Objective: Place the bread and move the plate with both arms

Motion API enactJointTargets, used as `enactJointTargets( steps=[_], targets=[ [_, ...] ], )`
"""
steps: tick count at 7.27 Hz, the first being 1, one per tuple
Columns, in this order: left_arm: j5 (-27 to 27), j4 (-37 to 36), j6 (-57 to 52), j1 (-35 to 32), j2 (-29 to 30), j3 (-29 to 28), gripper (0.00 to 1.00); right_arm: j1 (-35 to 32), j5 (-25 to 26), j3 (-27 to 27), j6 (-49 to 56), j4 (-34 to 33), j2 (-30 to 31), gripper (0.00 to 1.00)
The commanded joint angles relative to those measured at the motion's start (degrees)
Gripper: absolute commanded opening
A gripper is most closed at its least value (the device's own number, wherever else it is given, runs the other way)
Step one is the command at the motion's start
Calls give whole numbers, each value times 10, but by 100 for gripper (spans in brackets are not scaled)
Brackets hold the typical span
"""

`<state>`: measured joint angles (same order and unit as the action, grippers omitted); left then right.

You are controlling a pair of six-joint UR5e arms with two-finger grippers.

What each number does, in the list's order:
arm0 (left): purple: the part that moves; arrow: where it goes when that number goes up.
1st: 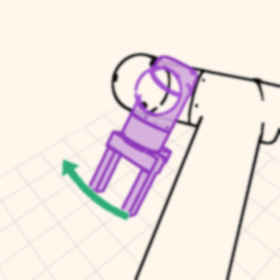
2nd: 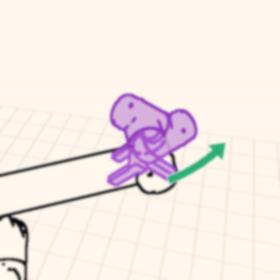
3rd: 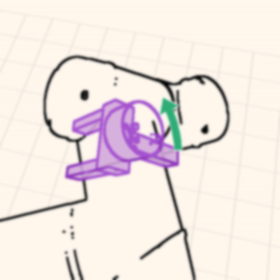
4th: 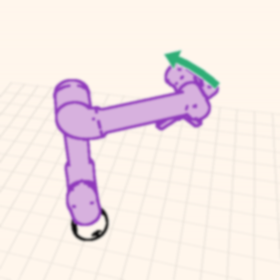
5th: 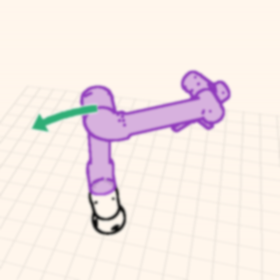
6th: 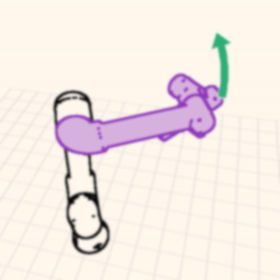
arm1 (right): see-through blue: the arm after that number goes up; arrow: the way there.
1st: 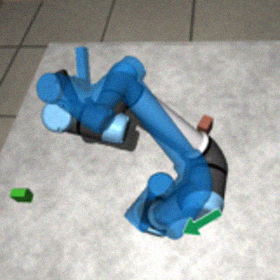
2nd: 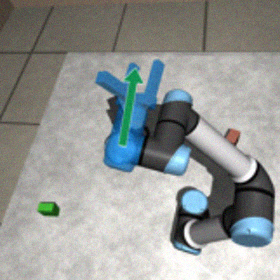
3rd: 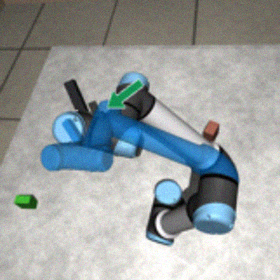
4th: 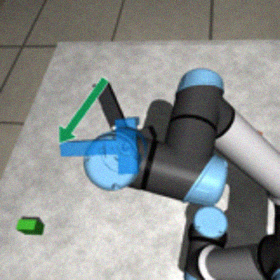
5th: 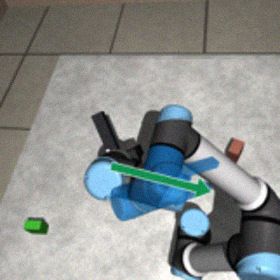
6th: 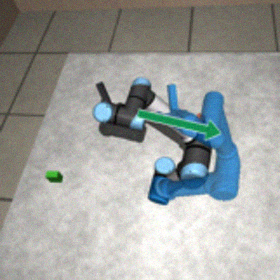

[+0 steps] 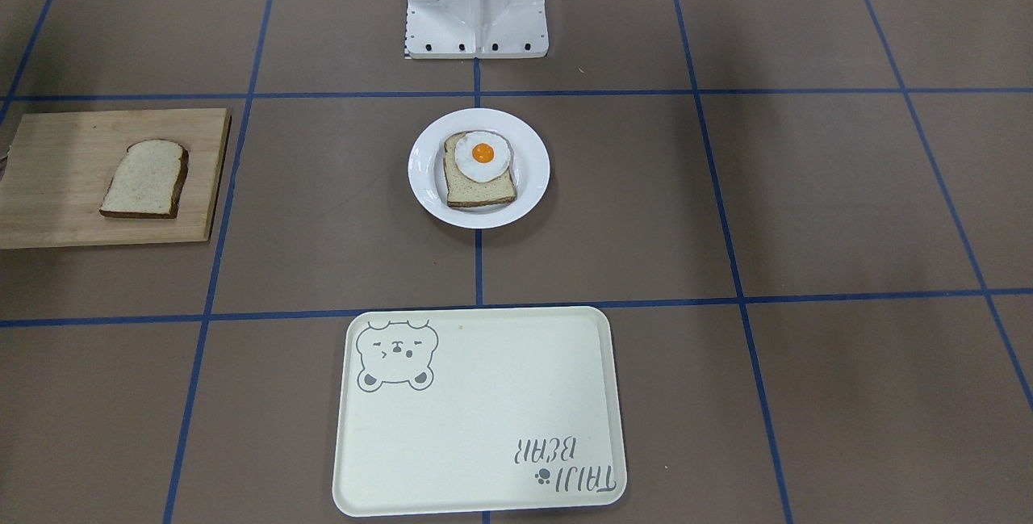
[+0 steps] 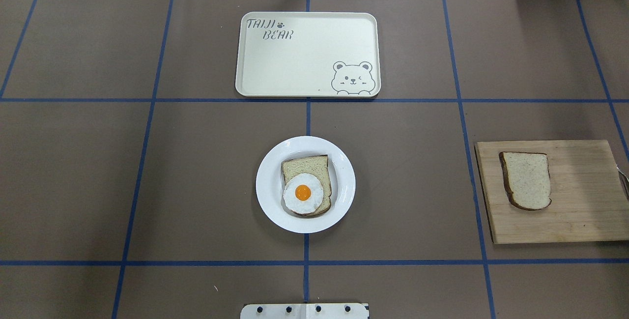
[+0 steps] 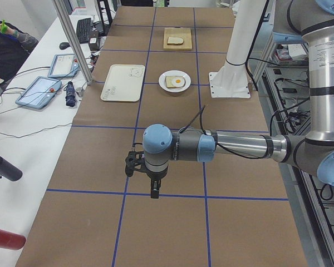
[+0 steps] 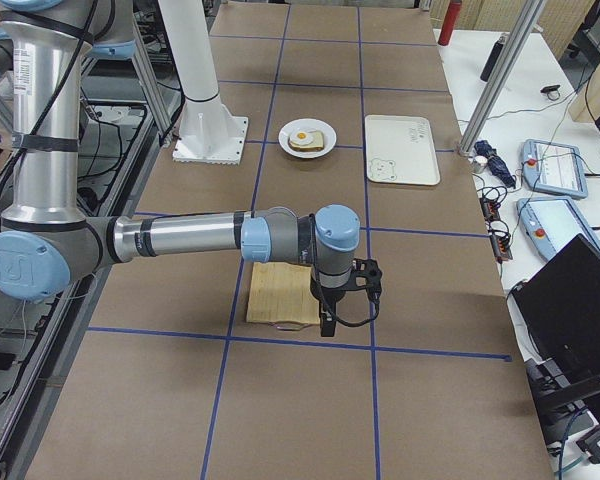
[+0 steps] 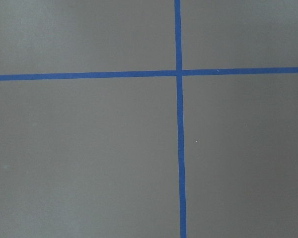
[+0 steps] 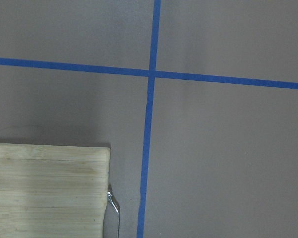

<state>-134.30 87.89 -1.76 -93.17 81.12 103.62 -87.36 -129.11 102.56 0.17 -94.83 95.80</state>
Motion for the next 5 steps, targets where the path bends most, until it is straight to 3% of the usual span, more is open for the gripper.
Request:
enactJointTargets(
  steps=[1, 5],
  targets=[
    [0, 0, 0, 0, 0, 3, 99, 0, 8, -1, -3, 0, 0, 100],
    [3, 13, 0, 0, 21, 21, 99, 1, 3, 14, -3, 2, -11, 100]
  ],
)
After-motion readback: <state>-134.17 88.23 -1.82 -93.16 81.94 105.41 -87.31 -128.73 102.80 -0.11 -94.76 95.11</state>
